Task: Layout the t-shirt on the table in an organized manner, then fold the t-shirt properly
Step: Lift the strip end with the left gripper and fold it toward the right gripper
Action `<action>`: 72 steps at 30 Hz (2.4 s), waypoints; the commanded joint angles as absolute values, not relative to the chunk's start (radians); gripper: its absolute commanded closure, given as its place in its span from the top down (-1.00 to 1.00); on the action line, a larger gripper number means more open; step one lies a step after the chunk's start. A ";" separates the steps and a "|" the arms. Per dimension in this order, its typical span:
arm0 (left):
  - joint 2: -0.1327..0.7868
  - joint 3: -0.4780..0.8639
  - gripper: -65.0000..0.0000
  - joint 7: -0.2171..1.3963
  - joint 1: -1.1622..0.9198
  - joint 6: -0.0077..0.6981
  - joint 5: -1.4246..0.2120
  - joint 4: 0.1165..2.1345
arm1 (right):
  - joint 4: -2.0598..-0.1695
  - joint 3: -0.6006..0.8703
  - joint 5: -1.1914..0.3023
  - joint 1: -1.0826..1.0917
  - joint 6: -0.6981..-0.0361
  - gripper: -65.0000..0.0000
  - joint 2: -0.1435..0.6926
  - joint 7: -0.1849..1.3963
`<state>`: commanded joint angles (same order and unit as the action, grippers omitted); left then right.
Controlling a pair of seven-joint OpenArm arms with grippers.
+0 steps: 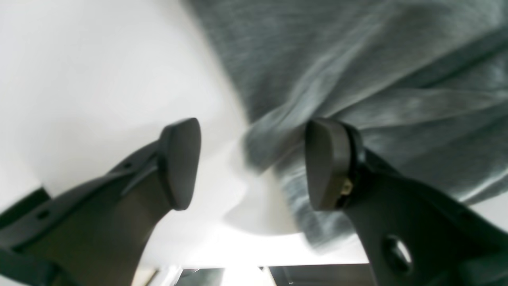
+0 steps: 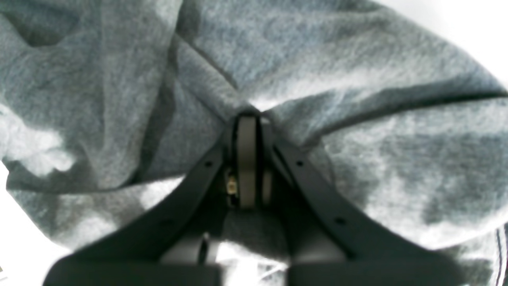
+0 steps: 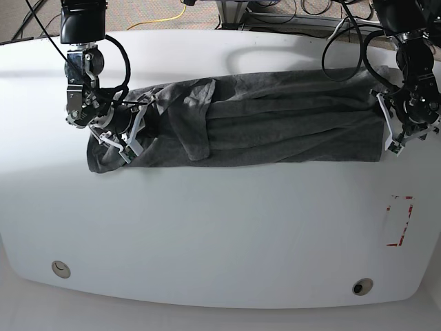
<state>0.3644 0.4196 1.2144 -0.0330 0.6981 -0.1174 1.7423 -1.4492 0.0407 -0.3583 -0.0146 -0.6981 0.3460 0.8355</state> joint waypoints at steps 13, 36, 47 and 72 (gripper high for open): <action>0.364 0.598 0.21 1.316 0.042 0.698 -0.412 1.758 | -1.449 0.041 -0.351 -0.013 -0.698 -0.94 0.335 0.835; 0.361 0.595 0.22 1.241 -0.071 0.698 -0.613 1.472 | -1.449 0.044 -0.351 -0.015 -0.698 -0.94 0.338 0.835; 0.360 0.519 0.22 1.187 -0.070 0.698 -0.615 1.363 | -1.449 0.041 -0.351 -0.015 -0.698 -0.94 0.338 0.835; 0.329 0.510 -0.83 1.178 -0.071 0.698 -0.619 1.509 | -1.449 0.045 -0.351 -0.015 -0.698 -0.94 0.338 0.835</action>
